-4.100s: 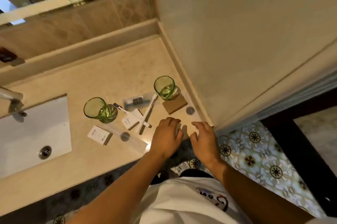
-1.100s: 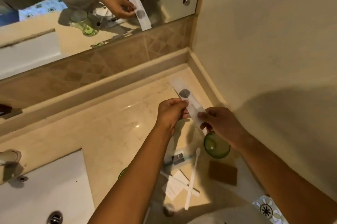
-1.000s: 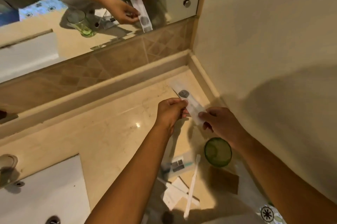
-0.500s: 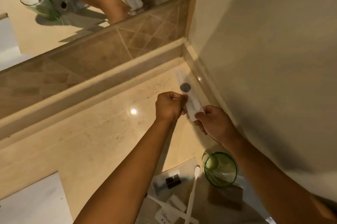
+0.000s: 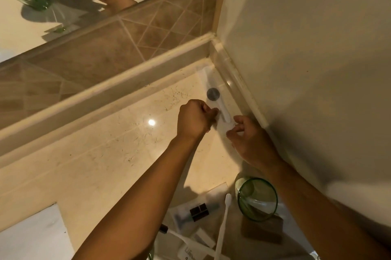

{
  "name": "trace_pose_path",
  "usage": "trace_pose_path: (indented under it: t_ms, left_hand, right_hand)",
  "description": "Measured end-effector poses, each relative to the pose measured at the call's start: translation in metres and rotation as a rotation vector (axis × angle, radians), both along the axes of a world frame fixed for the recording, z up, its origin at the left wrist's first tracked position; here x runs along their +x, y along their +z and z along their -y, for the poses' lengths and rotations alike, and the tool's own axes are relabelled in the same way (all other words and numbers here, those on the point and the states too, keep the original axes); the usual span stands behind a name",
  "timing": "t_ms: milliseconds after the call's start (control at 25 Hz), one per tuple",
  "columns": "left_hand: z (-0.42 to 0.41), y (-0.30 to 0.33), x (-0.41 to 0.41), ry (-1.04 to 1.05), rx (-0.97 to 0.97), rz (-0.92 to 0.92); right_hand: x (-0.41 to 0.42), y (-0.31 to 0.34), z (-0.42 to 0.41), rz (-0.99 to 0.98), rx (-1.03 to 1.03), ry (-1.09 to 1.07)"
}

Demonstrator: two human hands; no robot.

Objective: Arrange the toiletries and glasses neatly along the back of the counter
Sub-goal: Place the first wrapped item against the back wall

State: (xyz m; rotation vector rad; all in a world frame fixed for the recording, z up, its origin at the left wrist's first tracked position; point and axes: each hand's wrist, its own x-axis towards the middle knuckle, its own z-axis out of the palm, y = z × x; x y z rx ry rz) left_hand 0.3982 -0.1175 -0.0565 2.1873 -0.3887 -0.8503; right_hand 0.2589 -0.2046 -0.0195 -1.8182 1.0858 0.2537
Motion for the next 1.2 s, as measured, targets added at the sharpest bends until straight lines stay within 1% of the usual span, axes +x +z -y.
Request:
trace_pose_path:
  t_ms: [80, 120, 160, 240, 280, 320, 360, 440, 520, 760, 1080, 1200]
  left_hand:
    - [-0.001, -0.001, 0.001, -0.027, -0.004, 0.069]
    - [-0.003, -0.002, 0.004, -0.072, -0.009, 0.171]
    - [-0.005, -0.004, 0.008, -0.147, -0.010, 0.310]
    - [-0.008, -0.008, 0.019, -0.308, -0.023, 0.575]
    - [-0.008, -0.011, 0.026, -0.383, -0.028, 0.663]
    - [-0.008, -0.014, 0.033, -0.462, -0.020, 0.717]
    - [-0.007, -0.016, 0.039, -0.543, 0.011, 0.738]
    - [-0.007, -0.015, 0.046, -0.674, 0.111, 0.715]
    - [-0.007, -0.018, 0.052, -0.724, 0.162, 0.701]
    - [-0.004, -0.022, 0.052, -0.705, 0.171, 0.678]
    - [0.007, -0.028, 0.051, -0.679, 0.151, 0.676]
    - [0.011, -0.029, 0.052, -0.655, 0.133, 0.667]
  right_hand:
    - [-0.001, 0.005, -0.004, -0.044, -0.127, 0.124]
    - [-0.001, 0.008, -0.007, -0.062, -0.216, 0.185]
    - [0.000, 0.010, -0.010, -0.052, -0.293, 0.223]
    - [0.006, 0.014, -0.013, 0.033, -0.382, 0.289]
    - [0.010, 0.011, -0.014, 0.063, -0.418, 0.356]
    - [0.015, 0.008, -0.014, 0.048, -0.443, 0.437]
    - [0.021, 0.004, -0.014, -0.004, -0.453, 0.511]
    - [0.032, -0.001, -0.014, -0.138, -0.439, 0.613]
    - [0.039, -0.006, -0.015, -0.201, -0.457, 0.651]
    - [0.038, -0.010, -0.019, -0.282, -0.557, 0.662]
    - [0.039, -0.018, -0.014, -0.288, -0.573, 0.594]
    - [0.039, -0.020, -0.012, -0.248, -0.575, 0.582]
